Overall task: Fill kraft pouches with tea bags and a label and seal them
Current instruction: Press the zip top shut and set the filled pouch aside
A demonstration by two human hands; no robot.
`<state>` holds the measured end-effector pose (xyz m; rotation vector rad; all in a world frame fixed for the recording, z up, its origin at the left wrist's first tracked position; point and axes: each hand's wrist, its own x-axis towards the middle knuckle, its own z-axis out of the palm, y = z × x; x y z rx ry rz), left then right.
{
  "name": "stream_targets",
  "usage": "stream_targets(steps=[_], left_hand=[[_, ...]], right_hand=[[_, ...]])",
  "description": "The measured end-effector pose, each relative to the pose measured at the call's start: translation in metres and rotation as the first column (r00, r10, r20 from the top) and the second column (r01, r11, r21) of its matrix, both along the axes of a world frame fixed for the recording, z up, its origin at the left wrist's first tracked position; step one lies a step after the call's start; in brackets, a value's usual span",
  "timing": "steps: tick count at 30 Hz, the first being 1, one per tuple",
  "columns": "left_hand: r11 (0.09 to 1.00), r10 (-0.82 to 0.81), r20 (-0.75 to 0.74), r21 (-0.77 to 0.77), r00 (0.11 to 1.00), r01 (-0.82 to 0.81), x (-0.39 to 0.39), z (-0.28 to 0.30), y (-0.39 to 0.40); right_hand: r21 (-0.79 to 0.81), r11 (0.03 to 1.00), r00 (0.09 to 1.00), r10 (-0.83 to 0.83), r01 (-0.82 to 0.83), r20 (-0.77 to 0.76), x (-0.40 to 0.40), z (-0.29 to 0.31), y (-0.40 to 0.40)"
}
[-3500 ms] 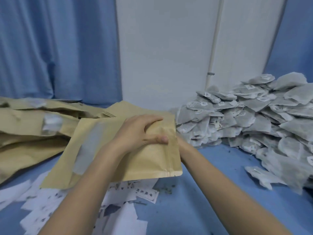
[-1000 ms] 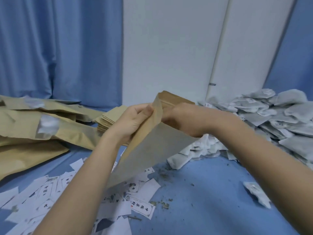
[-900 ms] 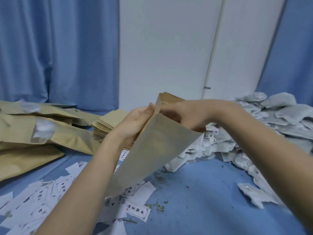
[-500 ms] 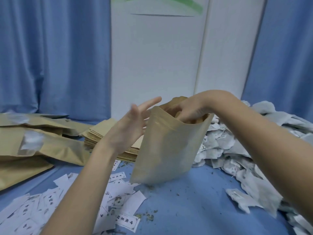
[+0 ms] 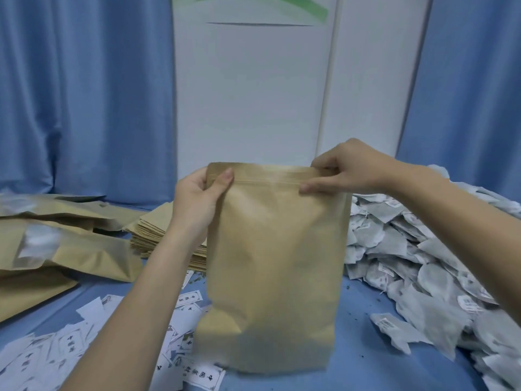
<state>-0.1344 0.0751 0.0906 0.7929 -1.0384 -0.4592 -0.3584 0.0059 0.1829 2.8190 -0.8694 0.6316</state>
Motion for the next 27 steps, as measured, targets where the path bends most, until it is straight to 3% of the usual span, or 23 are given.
stream_targets(steps=[5, 10, 14, 19, 25, 27], left_hand=[[0.999, -0.019, -0.056, 0.032, 0.998, 0.021, -0.010, -0.007, -0.009], [0.999, -0.003, -0.018, 0.039, 1.000, 0.004, -0.028, -0.022, -0.014], [0.998, 0.034, 0.054, 0.046, 0.998, -0.036, -0.039, -0.029, -0.014], [0.992, 0.074, -0.017, 0.102, 0.997, -0.072, -0.032, -0.030, -0.013], [0.918, 0.384, 0.130, 0.052, 0.914, -0.393, -0.041, -0.033, -0.018], [0.901, 0.428, 0.135, 0.008, 0.894, -0.433, -0.046, -0.034, -0.017]], right_hand=[[-0.045, 0.998, 0.998, -0.038, 0.040, 0.046, 0.000, -0.002, -0.008], [0.075, 0.994, 0.990, 0.072, -0.081, 0.120, 0.020, -0.014, -0.002], [0.135, 0.991, 1.000, 0.026, -0.023, -0.017, 0.038, -0.013, -0.001], [-0.006, 0.998, 0.991, 0.056, -0.057, -0.119, 0.043, -0.017, -0.001], [-0.017, 0.999, 0.990, 0.042, -0.045, -0.131, 0.053, -0.017, 0.005], [-0.020, 0.999, 0.989, 0.025, -0.028, -0.143, 0.055, -0.013, 0.006]])
